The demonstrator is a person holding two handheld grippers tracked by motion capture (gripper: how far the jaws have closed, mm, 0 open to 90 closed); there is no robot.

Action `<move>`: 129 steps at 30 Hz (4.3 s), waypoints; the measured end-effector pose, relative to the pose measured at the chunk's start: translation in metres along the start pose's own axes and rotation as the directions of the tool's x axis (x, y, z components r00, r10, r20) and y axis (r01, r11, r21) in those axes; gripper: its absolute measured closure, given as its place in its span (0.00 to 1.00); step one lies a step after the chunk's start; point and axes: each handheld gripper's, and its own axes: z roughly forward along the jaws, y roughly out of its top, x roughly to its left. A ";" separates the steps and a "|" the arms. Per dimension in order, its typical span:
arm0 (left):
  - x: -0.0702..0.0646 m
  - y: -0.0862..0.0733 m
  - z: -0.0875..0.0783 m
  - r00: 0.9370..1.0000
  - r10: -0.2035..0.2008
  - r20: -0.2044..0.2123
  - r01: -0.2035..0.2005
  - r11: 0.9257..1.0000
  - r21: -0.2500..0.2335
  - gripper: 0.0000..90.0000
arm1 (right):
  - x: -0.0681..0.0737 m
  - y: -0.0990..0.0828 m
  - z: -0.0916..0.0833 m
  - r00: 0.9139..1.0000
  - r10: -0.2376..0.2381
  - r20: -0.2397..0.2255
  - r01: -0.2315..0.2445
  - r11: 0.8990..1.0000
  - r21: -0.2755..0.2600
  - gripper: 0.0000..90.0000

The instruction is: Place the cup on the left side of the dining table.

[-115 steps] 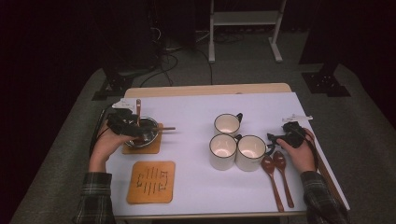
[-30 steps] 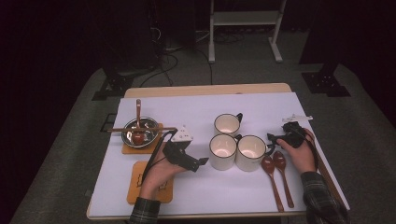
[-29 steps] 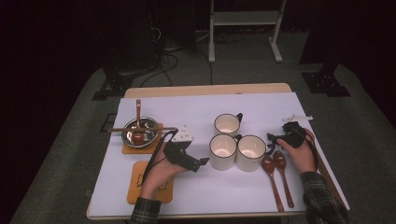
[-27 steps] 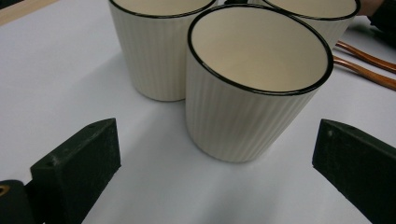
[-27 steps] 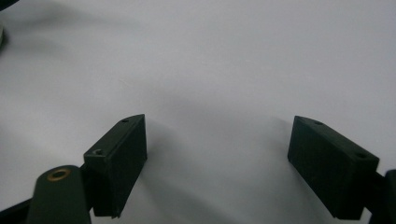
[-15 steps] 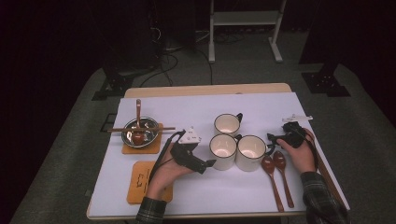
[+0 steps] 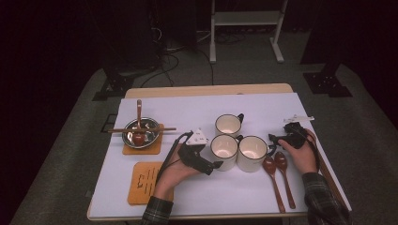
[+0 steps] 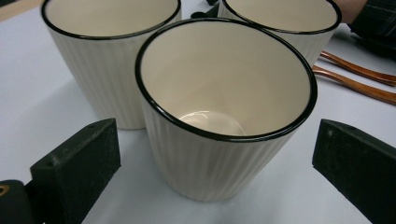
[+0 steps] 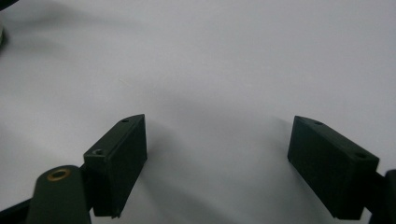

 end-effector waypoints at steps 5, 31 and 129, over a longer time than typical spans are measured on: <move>-0.001 0.002 0.004 1.000 0.003 0.007 -0.003 1.000 -0.008 0.00 | 0.000 0.000 0.000 1.000 0.000 0.000 0.000 1.000 0.000 0.20; -0.001 0.012 0.032 0.999 0.038 0.013 -0.037 0.999 -0.039 0.00 | 0.000 0.000 0.000 1.000 -0.002 0.001 0.002 1.000 -0.001 0.20; 0.002 0.042 -0.006 0.996 0.085 -0.009 -0.085 0.996 -0.025 0.04 | 0.000 0.000 0.000 1.000 -0.001 0.001 0.001 1.000 0.000 0.20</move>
